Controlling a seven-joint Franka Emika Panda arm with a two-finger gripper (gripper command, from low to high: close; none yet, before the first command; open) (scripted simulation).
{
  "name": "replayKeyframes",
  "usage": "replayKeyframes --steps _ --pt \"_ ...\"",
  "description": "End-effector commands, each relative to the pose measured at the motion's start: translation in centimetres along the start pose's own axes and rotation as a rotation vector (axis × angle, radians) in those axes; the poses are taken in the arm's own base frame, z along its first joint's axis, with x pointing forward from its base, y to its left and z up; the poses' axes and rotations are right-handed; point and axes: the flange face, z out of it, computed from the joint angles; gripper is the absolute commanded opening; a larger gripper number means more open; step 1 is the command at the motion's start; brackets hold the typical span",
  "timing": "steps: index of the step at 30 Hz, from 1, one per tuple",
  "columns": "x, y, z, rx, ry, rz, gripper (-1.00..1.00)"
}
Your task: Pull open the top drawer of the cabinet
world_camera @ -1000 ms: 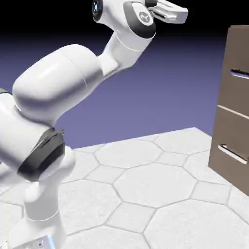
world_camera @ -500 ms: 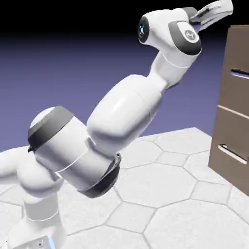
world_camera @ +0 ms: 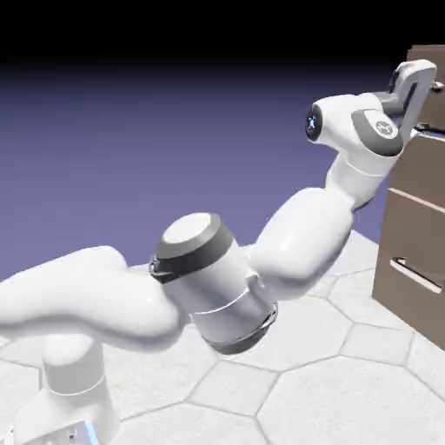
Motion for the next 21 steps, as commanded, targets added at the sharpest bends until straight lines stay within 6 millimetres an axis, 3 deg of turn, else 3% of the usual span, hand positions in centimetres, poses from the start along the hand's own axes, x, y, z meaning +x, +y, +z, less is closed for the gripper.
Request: replayKeyframes --steps 1,2,3,12,13,21 --pt "0.5 1.4 0.8 0.001 0.008 -0.064 0.00" --pt "1.1 2.8 1.7 0.001 0.015 -0.129 0.00" --pt "1.1 2.9 1.7 0.001 0.016 -0.135 0.00" --pt "1.2 2.9 6.7 0.001 0.016 -0.135 0.00" --pt "1.2 2.9 6.7 0.001 0.016 -0.135 -1.00" --pt "1.2 2.9 2.7 0.001 0.016 -0.135 -1.00"
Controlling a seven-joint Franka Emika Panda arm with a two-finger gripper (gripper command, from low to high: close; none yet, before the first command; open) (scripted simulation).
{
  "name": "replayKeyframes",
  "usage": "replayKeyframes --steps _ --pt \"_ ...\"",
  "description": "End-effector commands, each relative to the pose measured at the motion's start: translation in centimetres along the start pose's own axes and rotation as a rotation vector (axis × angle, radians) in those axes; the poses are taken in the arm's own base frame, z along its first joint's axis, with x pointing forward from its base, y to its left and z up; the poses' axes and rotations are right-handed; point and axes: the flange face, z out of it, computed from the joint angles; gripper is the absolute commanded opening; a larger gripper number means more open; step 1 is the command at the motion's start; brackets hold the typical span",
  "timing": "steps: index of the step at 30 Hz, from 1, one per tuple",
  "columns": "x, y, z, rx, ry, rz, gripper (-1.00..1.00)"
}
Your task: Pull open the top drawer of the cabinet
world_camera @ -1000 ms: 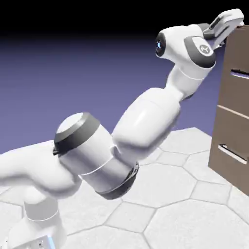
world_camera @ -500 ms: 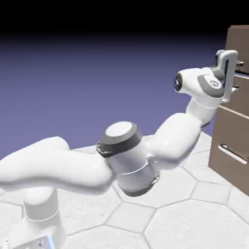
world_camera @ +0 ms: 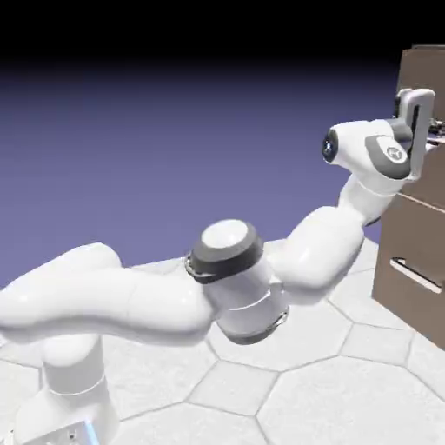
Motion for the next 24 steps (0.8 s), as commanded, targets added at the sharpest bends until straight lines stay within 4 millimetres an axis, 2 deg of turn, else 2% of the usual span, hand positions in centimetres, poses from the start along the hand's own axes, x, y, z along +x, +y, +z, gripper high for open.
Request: replayKeyframes --steps 1,10,22,23,24 --pt "0.0 0.0 -0.7 -0.001 0.001 0.001 -1.00" --pt "0.0 0.0 -7.8 -0.001 0.001 0.000 -1.00" --pt "0.0 0.0 -19.6 -0.001 0.001 0.000 -1.00" --pt "0.0 0.0 -19.6 -0.001 0.001 0.000 1.00" --pt "0.0 0.0 -19.6 -0.001 0.001 0.000 1.00"
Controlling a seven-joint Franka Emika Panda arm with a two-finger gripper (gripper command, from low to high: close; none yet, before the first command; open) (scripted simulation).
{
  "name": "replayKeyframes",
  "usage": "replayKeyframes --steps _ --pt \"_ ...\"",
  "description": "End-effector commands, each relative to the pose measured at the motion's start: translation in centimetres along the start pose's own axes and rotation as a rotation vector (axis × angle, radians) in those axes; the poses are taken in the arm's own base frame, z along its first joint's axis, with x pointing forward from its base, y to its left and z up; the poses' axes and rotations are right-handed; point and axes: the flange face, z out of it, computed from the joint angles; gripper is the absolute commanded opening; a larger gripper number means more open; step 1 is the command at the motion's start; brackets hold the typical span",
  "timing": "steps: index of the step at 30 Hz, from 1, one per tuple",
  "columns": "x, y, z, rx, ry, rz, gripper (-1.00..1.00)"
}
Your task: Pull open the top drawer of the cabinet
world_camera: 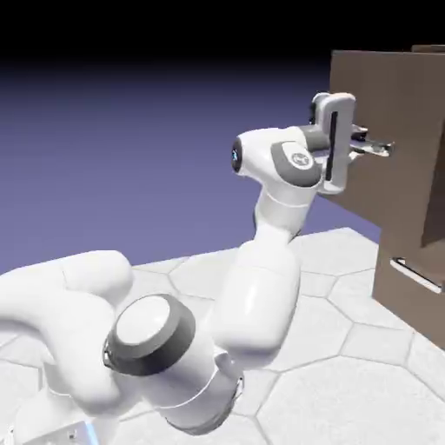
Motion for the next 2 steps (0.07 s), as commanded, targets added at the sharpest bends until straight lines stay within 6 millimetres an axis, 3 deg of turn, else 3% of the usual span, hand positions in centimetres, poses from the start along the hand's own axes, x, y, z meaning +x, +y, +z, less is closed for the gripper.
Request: replayKeyframes --steps 1,2 --pt "0.0 -0.1 -1.2 0.000 0.000 0.001 1.00" --pt "0.0 -0.1 -2.3 0.000 0.000 0.002 1.00"
